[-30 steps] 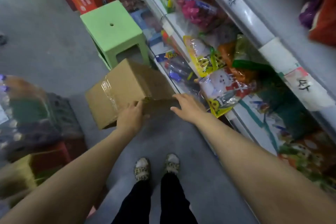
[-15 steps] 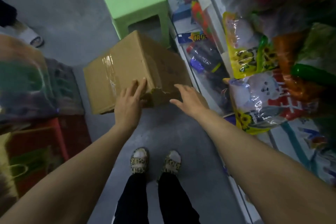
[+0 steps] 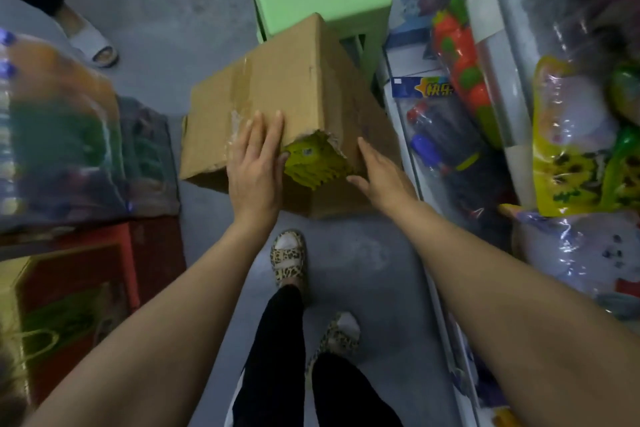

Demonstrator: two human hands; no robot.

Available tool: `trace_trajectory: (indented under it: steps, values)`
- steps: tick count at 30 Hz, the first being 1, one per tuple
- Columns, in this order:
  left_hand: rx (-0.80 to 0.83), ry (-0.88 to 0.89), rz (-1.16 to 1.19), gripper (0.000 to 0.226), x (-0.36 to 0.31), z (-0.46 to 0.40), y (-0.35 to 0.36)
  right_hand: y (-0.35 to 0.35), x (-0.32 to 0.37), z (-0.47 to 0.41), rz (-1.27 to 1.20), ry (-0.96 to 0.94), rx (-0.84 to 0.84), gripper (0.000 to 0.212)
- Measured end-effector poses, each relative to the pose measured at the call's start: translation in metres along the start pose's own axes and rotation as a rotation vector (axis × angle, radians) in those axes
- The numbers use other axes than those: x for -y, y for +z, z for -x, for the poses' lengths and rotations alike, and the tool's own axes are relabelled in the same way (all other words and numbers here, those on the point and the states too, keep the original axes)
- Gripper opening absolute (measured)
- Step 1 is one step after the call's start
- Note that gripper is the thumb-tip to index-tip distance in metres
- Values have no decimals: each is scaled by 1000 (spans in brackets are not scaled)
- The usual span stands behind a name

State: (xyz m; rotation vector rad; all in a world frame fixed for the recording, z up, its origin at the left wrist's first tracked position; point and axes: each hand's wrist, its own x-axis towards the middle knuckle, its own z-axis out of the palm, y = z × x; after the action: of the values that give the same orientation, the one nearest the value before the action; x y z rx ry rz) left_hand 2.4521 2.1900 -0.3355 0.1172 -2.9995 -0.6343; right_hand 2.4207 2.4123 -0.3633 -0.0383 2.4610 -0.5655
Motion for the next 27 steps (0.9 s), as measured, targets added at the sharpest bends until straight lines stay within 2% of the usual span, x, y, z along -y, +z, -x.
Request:
trace_trajectory:
  steps: [3, 6, 8, 11, 15, 19, 23, 27]
  values:
    - [11, -246, -7, 76, 35, 25, 9, 5, 10, -18, -2, 30, 5, 83]
    - [9, -585, 71, 89, 69, 42, 23, 12, 14, -31, 6, 48, -36, 82]
    - [40, -800, 216, 90, 88, 40, 38, 13, 16, -40, 55, 68, -67, 82]
    - [133, -996, 471, 79, 112, 24, 62, 10, 20, -48, 163, 61, -123, 82]
    - [110, -1035, 687, 49, 130, -2, 82, 6, 18, -50, 283, 47, -192, 79]
    - [34, -1212, 744, 36, 143, -20, 91, -4, 16, -51, 314, 85, -173, 79]
    - [32, -1090, 487, 39, 141, -22, 82, -22, 27, -47, 380, 59, -171, 76]
    - [79, -1046, 243, 46, 136, -29, 33, -48, 56, -40, 414, 46, -183, 67]
